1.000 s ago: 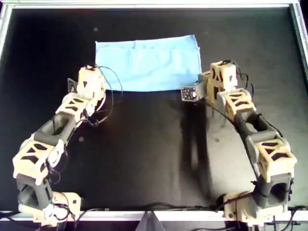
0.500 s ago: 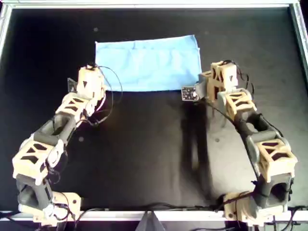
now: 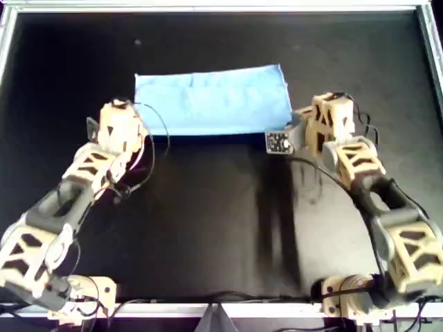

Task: Fold a cloth

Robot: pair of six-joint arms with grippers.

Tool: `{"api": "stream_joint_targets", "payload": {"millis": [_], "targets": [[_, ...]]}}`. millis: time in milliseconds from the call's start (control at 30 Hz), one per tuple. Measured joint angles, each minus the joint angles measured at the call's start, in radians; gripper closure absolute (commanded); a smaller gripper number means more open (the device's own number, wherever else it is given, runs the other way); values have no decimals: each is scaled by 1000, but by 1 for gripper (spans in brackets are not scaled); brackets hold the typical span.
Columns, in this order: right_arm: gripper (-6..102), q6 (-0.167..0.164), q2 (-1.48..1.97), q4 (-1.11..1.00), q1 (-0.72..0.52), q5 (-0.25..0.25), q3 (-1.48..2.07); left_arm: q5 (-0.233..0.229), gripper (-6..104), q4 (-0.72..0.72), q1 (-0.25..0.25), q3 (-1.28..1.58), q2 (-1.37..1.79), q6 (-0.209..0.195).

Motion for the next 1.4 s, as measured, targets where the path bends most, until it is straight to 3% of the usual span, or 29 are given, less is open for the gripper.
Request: {"api": "stream_joint_targets", "payload": {"millis": [300, 700, 1267, 1400], "targets": [[96, -5, 250, 0, 2, 14, 241, 0, 99, 0, -71, 198, 184, 0], [96, -6, 511, 0, 11, 0, 574, 2, 99, 0, -107, 419, 314, 2], [96, -5, 741, 0, 14, -3, 821, 5, 99, -9, -110, 603, 339, 0], [86, -3, 750, 0, 14, -3, 824, 5, 98, -9, -110, 603, 339, 0]]}}
